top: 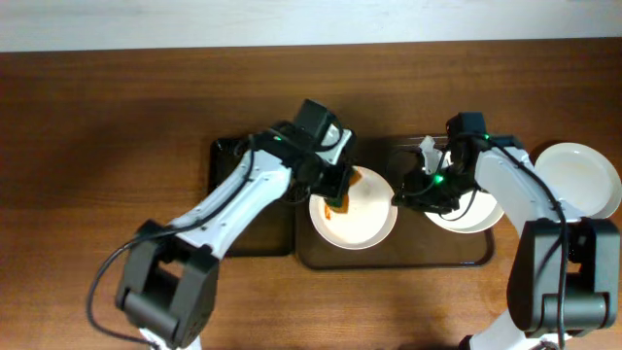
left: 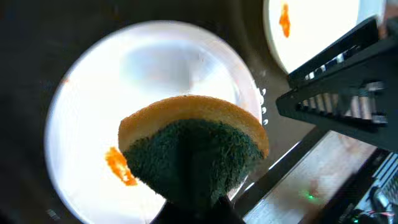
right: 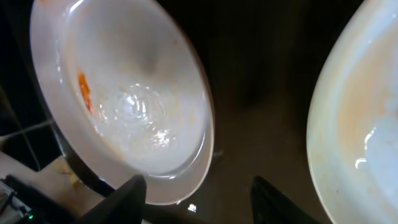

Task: Clean dirty plates on tray and stack at the side
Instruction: 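Move the sponge onto the held plate and scrub with the left gripper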

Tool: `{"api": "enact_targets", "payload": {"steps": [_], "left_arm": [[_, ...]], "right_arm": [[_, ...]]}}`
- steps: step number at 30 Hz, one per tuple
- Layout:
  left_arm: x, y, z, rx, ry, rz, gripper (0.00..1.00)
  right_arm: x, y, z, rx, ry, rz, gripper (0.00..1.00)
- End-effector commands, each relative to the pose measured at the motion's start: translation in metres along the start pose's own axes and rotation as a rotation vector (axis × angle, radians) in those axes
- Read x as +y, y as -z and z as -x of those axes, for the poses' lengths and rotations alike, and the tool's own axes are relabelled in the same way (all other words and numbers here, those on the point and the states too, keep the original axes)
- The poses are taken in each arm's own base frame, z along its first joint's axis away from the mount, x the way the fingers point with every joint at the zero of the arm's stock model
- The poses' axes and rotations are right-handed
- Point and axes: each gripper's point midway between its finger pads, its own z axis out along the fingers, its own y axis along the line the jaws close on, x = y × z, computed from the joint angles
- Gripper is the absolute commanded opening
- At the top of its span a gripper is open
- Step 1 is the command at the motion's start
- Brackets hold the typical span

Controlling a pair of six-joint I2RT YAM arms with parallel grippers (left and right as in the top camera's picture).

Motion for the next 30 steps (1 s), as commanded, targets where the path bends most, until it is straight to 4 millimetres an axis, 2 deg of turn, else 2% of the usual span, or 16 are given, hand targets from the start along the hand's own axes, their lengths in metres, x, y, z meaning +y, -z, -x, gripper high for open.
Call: {"api": "enact_targets", "payload": {"steps": [1,2,4,7,8,13,15,18,21,25,30], "left_arm": [[-0.003,-0.021,-0.011,0.053,-0.019,-0.001,0.0],[-0.002,-0.025,-0.012,0.06,-0.022,0.01,0.0],[0.003,-0.037,-0.018,0.088,-0.018,0.024,0.0],[0.012,-0.048,-0.023,0.11,-0.015,0.061,0.0],[0.017,-0.051,-0.024,0.113,-0.016,0.091,0.0],[0.03,-0.059,-0.024,0.101,-0.053,0.217,0.0],[0.021,-0.063,-0.025,0.097,-0.078,0.211,0.0],[0.011,-0.068,-0.029,0.105,-0.107,0.207,0.0],[0.017,-0.072,-0.03,0.094,-0.137,0.287,0.0],[0.012,-0.085,-0.034,0.105,-0.155,0.282,0.0],[0.033,-0.107,-0.045,0.153,-0.14,0.322,0.0]], "right_arm": [[-0.003,-0.01,-0.003,-0.017,0.021,0.013,0.55],[-0.006,-0.015,-0.002,-0.029,0.017,0.012,0.53],[-0.012,-0.023,-0.004,-0.04,-0.008,0.004,0.42],[-0.016,-0.03,-0.006,-0.053,-0.015,0.004,0.15],[-0.016,-0.031,-0.006,-0.055,-0.014,0.004,0.11],[-0.022,-0.033,-0.006,-0.06,-0.012,-0.021,0.08],[-0.022,-0.033,-0.006,-0.06,-0.012,-0.021,0.04],[-0.022,-0.033,-0.006,-0.061,-0.012,-0.021,0.04],[-0.022,-0.033,-0.006,-0.061,-0.012,-0.021,0.04],[-0.022,-0.033,-0.005,-0.064,-0.011,-0.021,0.04],[-0.022,-0.033,-0.005,-0.064,-0.011,-0.021,0.04]]}}
